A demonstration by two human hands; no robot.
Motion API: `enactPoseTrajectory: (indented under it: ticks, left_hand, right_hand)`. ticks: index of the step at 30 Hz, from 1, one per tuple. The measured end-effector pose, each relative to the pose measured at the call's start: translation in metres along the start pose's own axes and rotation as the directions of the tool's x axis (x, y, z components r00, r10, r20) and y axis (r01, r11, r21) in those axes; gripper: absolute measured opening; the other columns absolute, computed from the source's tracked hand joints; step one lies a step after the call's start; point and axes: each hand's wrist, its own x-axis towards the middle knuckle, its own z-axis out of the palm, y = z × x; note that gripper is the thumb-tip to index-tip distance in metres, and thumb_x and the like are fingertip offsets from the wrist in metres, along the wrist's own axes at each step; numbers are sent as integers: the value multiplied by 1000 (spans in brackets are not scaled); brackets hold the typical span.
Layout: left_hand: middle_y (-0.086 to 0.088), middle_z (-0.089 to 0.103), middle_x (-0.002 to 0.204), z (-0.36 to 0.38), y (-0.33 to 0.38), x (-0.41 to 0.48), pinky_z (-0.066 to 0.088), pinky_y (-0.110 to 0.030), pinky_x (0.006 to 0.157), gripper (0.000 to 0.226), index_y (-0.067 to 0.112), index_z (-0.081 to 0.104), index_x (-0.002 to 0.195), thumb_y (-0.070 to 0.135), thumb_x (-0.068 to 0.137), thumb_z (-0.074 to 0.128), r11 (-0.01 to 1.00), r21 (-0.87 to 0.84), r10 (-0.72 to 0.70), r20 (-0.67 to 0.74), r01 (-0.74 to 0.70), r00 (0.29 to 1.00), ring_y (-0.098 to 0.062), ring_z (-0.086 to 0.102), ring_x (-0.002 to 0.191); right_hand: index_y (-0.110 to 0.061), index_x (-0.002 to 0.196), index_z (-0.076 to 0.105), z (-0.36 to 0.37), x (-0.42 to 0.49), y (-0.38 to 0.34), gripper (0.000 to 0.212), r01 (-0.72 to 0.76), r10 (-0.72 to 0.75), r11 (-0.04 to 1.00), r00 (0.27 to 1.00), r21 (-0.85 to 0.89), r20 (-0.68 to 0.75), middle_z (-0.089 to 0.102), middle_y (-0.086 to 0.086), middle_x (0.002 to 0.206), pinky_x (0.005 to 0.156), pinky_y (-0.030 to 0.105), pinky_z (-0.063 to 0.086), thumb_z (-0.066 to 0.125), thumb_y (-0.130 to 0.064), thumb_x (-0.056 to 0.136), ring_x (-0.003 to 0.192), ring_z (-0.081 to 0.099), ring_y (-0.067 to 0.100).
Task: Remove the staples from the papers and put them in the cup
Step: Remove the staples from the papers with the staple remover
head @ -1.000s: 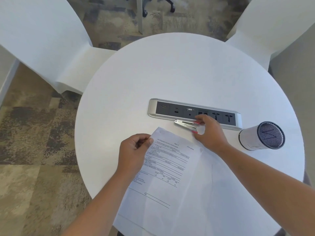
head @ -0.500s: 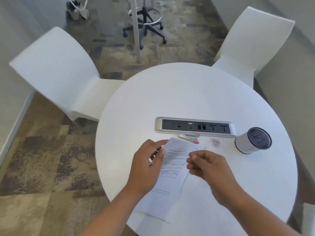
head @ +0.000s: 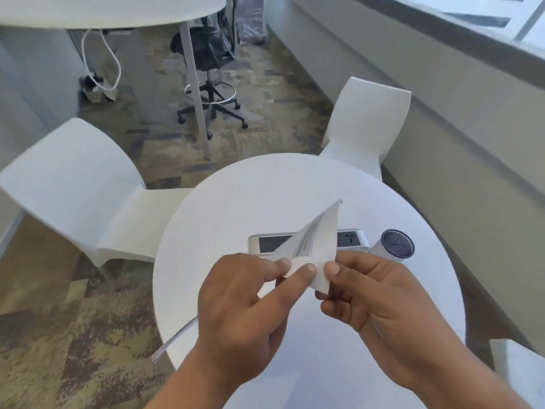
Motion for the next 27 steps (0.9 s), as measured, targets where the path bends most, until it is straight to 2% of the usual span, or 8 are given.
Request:
enactPoseTrajectory:
  ticks: [3,5,7,11,15,18,21,27]
  left_hand:
    - [1,55,85,-3,6,19,43,-39,56,30,14,66,116,1,89,67,1000,-1,-11,-37,11,999,-23,52,67]
    - [-3,60,75,-5,11,29,40,-39,52,22,12,72,102,-1,85,71,999,33,-4,-26,5,1000,-24,51,62]
    - [-6,61,66,-7,18,40,39,-39,49,17,11,74,94,-2,84,71,998,69,8,-21,-7,1000,-25,50,57]
    - [-7,59,62,-9,30,58,38,-38,46,15,11,78,93,1,90,66,995,96,26,-30,-23,999,-27,49,51]
    - [-7,55,60,-5,43,64,37,-38,45,14,15,67,101,5,93,66,995,89,50,-44,-46,998,-28,45,49]
    - [-7,53,60,-3,50,67,36,-38,44,13,16,67,102,5,94,63,996,84,46,-40,-43,998,-27,44,49]
    - [-3,51,70,-2,54,68,36,-38,45,18,18,67,104,4,93,63,993,94,68,-15,-66,998,-26,44,52]
    - [2,40,83,3,56,78,35,-38,49,28,21,66,112,3,91,64,982,131,132,48,-137,990,-25,42,58]
  right_hand:
    - [-6,83,77,-2,-10,-11,23,90,-89,995,996,-33,32,68,9,75,59,21,52,67,-23,71,65,60,14]
    - [-7,85,77,-5,-16,-18,22,129,-126,990,990,-48,65,70,10,78,60,22,52,68,-22,72,67,61,15]
    - [-7,87,77,-7,-21,-26,17,158,-150,985,983,-71,105,71,11,78,60,23,52,78,-16,73,66,62,16]
    - [-3,82,76,-17,-25,-38,15,198,-186,974,976,-105,117,70,12,72,57,22,51,72,-14,71,61,62,16]
    - [-8,75,77,-25,-30,-47,8,213,-202,973,971,-88,125,69,10,68,55,22,50,74,-13,70,57,61,15]
    - [-10,72,76,-30,-34,-51,8,213,-200,973,970,-88,141,68,8,67,55,21,49,81,-13,66,56,59,15]
    - [-9,72,77,-35,-36,-52,15,215,-203,974,970,-79,132,68,9,66,54,21,49,70,-20,64,55,59,15]
    - [-13,72,77,-45,-39,-55,15,278,-267,953,958,-119,102,68,7,64,53,21,49,70,-23,63,54,59,15]
